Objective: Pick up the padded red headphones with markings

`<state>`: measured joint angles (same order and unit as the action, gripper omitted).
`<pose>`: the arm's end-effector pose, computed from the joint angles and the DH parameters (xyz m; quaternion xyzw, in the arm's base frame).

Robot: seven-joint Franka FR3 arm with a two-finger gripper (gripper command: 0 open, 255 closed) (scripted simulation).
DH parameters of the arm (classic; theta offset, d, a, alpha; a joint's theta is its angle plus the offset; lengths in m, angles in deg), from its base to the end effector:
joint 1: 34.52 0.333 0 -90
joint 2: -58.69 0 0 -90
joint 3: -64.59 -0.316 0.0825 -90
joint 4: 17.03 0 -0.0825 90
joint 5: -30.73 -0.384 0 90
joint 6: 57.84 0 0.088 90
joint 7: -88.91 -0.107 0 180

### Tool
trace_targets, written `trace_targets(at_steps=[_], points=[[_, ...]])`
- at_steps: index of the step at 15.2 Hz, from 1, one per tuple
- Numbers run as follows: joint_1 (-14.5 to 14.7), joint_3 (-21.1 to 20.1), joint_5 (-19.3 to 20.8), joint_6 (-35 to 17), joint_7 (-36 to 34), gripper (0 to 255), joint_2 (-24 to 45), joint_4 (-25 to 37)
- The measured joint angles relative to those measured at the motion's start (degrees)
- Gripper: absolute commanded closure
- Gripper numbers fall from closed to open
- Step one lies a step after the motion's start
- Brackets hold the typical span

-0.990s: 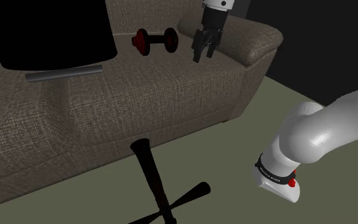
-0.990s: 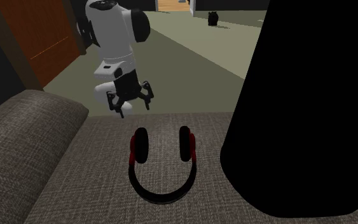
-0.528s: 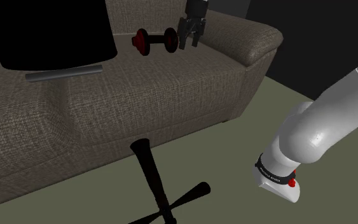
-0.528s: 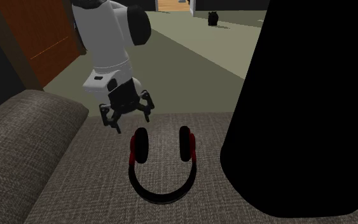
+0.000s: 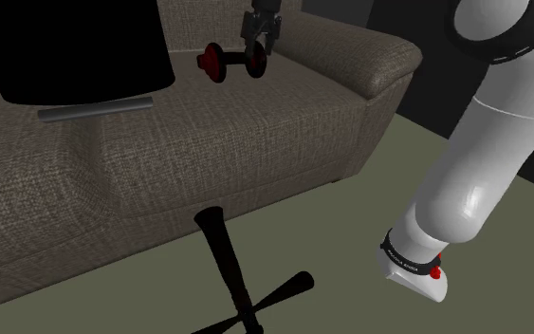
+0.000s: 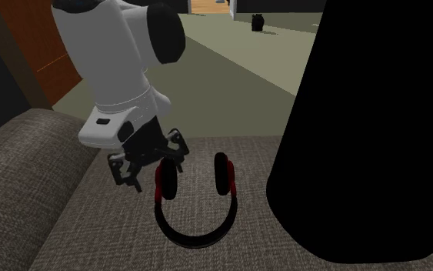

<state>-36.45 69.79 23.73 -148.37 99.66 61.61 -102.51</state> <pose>0.5692 -0.0567 0.6348 -0.9976 -0.0322 -0.0276 0.0551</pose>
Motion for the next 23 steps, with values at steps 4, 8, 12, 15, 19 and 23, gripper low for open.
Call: trace_targets(at_steps=[4, 8, 12, 15, 19, 23], points=[[-1.42, 0.41, -1.94, 6.65, 1.89, 0, 13.45, 19.30], [-2.15, 0.45, -2.54, 7.89, 2.78, 0, 17.71, 24.45], [-1.86, 0.47, -2.35, 4.08, 3.27, 0, 16.09, 18.98], [-1.77, 0.48, -2.29, 2.75, 3.43, 255, 15.48, 17.03], [-1.76, 0.50, -2.26, 2.43, 3.47, 255, 15.26, 16.57], [-1.77, 0.50, -2.26, 2.38, 3.49, 255, 15.23, 16.51]])
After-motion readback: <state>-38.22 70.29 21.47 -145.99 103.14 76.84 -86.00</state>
